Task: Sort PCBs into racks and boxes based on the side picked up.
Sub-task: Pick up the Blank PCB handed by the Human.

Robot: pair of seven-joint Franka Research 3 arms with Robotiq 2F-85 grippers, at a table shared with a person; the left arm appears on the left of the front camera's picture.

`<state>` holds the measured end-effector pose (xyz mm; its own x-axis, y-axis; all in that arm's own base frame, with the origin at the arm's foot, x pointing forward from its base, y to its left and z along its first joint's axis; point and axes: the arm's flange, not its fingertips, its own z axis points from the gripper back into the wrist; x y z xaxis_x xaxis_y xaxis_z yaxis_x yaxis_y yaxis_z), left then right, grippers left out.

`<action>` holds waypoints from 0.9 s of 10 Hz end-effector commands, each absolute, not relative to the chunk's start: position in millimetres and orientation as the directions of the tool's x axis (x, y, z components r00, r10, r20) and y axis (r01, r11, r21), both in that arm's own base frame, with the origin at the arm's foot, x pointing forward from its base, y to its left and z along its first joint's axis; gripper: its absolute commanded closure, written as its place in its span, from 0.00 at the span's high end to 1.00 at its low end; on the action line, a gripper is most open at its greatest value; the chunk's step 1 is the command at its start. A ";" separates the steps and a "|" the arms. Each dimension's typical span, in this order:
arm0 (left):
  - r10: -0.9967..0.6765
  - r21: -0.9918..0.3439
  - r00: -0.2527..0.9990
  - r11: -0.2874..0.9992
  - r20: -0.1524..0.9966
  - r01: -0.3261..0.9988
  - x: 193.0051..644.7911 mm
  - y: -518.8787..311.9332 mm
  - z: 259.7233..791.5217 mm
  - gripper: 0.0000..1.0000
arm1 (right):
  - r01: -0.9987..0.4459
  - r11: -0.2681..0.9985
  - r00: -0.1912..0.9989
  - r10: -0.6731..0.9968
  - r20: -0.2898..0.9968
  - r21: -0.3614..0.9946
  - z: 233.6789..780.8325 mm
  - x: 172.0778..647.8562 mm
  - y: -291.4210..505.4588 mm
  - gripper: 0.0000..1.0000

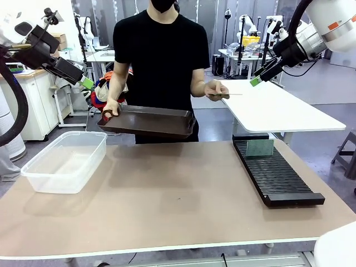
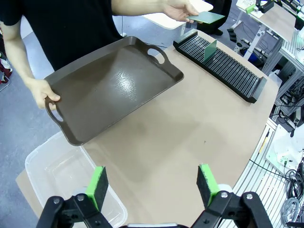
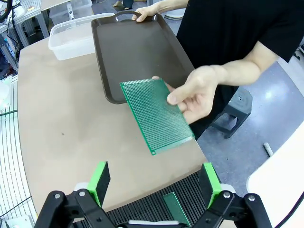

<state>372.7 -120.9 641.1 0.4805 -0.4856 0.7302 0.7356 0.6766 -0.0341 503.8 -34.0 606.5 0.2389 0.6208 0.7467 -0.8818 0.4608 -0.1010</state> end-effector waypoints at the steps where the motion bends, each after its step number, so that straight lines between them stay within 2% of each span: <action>1: -0.485 -0.044 0.483 0.672 0.729 0.740 371.9 -119.3 639.5 1.00 | -0.882 0.461 0.241 0.626 0.742 -0.102 605.0 505.0 -31.7 1.00; 9: -0.485 -0.044 0.483 0.672 0.729 0.740 371.9 -119.3 639.5 1.00 | -0.882 0.461 0.241 0.626 0.742 -0.102 605.0 505.0 -31.7 1.00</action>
<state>372.7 -120.9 641.1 0.4805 -0.4856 0.7302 0.7356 0.6766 -0.0341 503.8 -34.0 606.5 0.2389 0.6208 0.7467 -0.8818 0.4607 -0.1010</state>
